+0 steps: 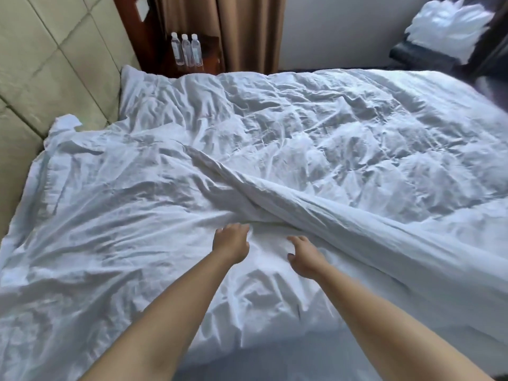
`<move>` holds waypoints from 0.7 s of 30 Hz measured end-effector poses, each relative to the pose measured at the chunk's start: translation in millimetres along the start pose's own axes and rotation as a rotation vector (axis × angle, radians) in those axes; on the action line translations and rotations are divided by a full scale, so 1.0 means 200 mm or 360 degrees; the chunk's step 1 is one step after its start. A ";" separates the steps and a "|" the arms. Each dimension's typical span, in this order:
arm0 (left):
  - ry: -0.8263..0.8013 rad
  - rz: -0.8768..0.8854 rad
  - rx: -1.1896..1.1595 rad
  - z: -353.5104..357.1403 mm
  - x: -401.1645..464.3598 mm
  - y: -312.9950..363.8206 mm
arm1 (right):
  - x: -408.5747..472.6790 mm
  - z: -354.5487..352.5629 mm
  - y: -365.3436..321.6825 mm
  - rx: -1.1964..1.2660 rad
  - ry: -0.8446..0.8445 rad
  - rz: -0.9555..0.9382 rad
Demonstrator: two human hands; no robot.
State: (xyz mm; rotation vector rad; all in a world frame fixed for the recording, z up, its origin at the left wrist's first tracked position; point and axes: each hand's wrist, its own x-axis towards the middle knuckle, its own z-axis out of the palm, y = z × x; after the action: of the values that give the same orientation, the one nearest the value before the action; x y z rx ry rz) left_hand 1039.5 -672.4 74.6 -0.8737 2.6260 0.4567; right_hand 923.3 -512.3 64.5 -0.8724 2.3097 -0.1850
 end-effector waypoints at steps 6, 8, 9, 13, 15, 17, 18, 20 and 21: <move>-0.0014 0.0059 0.0153 0.07 0.17 0.41 | 0.15 -0.13 0.43 -0.0099 -0.0003 -0.0037; -0.0047 0.0007 0.0149 0.11 0.21 0.57 | 0.21 -0.18 0.59 -0.0178 -0.0051 -0.0106; -0.0069 -0.0027 0.0147 0.13 0.23 0.65 | 0.23 -0.19 0.67 -0.0165 -0.0091 -0.0094; -0.0166 -0.0046 0.0202 0.25 0.34 0.96 | 0.30 -0.23 0.99 0.0063 -0.0136 0.0046; -0.0200 -0.0021 0.0198 0.28 0.41 1.09 | 0.34 -0.23 1.11 0.0033 -0.0048 0.0088; -0.0197 0.0004 0.0243 0.31 0.48 1.18 | 0.37 -0.22 1.20 -0.0131 0.0030 0.0071; -0.0199 0.0019 0.0291 0.33 0.51 1.21 | 0.38 -0.20 1.23 -0.0242 0.0037 0.0038; -0.0229 0.0030 0.0389 0.38 0.58 1.25 | 0.40 -0.14 1.30 -0.0444 0.0049 -0.0024; -0.0232 0.0046 0.0446 0.40 0.62 1.25 | 0.41 -0.11 1.33 -0.0537 0.0079 -0.0030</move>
State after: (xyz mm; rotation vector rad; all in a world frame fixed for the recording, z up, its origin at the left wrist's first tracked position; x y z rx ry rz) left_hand 806.7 -513.9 0.4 -0.6858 2.4920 0.1462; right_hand 719.4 -362.0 -53.4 -1.0639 2.4191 0.1835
